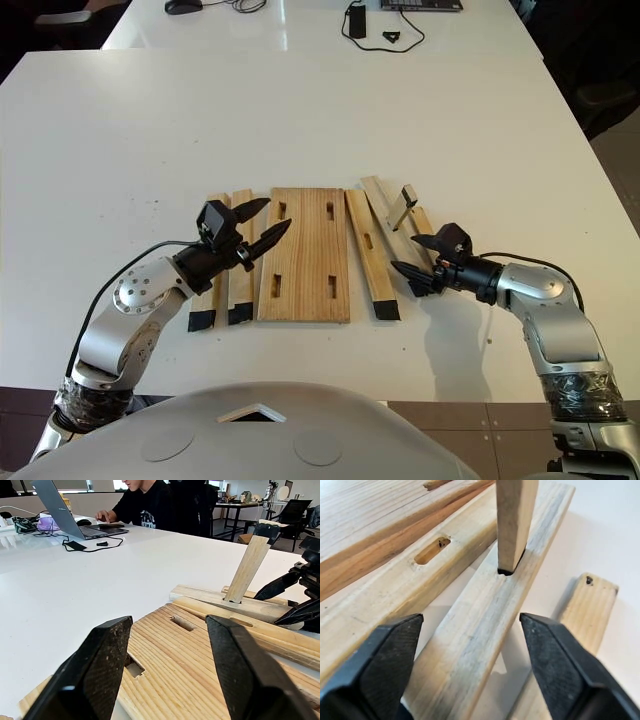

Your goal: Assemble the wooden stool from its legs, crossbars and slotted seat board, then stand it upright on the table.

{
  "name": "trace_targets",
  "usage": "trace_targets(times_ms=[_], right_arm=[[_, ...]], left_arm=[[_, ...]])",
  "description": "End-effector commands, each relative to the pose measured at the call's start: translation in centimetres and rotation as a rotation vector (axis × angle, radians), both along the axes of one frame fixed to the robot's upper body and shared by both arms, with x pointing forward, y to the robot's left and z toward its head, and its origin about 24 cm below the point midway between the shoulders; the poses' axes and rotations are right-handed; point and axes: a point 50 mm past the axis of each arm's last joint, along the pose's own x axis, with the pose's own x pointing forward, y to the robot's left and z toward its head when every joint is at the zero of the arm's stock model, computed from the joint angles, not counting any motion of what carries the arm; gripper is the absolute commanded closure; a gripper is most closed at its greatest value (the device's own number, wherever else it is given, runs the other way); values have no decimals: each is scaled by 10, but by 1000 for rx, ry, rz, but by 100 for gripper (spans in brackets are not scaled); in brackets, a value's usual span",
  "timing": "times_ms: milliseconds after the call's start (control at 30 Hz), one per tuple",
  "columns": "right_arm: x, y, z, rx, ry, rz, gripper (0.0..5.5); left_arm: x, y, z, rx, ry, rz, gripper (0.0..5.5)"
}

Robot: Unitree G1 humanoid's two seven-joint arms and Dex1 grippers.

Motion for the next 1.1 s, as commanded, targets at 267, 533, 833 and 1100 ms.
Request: trace_targets(times_ms=[267,533,833,1100], right_arm=[[-25,-23,-43,-111,271,-117,312],[-22,-19,-47,-62,270,-153,347],[29,-2,24,311,-41,-209,347],[32,41,91,626,-166,104,347]], left_arm=[[-3,-3,-2,10,3,5,279],[-4,0,-2,16,11,12,279],[12,18,11,6,-24,76,279],[22,20,63,-317,21,-170,225]])
